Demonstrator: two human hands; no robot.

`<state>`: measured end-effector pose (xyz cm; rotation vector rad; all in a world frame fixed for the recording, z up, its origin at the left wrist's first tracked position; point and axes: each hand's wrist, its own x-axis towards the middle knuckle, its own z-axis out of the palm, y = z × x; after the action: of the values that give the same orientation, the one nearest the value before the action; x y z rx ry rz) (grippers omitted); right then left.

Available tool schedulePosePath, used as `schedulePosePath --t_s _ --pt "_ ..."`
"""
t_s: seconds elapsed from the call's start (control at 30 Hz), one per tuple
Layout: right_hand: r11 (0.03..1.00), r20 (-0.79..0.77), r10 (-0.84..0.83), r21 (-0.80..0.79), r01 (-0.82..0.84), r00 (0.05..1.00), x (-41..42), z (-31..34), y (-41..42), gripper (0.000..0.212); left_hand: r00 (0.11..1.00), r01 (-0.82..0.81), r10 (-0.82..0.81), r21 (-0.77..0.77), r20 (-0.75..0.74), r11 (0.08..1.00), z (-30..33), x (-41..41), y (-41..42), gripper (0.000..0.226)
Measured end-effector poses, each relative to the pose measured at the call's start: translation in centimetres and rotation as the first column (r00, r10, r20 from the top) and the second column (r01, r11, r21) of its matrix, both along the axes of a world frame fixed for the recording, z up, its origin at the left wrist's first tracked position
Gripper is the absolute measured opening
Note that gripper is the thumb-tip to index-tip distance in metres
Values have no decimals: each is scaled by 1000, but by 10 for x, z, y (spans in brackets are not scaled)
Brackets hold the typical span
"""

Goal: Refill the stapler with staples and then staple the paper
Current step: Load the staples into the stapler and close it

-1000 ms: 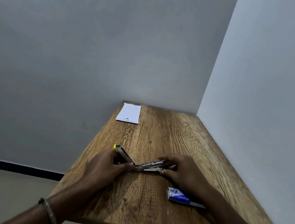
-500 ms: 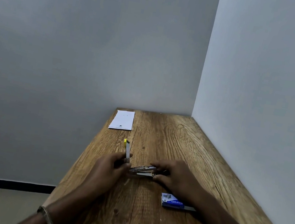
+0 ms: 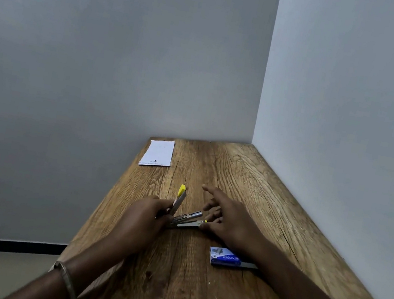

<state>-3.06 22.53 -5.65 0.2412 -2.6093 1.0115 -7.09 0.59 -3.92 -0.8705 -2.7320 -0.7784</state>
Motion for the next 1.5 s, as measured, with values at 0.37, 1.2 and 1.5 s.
schedulePosePath --t_s 0.37,1.2,1.5 --pt "1000 88 15 -7 -14 996 3 3 3 77 996 52 -51 -9 72 999 5 0 1 22" --pt "997 58 -66 -40 69 996 7 7 6 92 997 57 -61 75 54 996 9 -9 27 21" --pt "984 -135 -24 -176 0 991 13 17 7 33 998 43 -46 -57 -46 997 10 -11 33 20"
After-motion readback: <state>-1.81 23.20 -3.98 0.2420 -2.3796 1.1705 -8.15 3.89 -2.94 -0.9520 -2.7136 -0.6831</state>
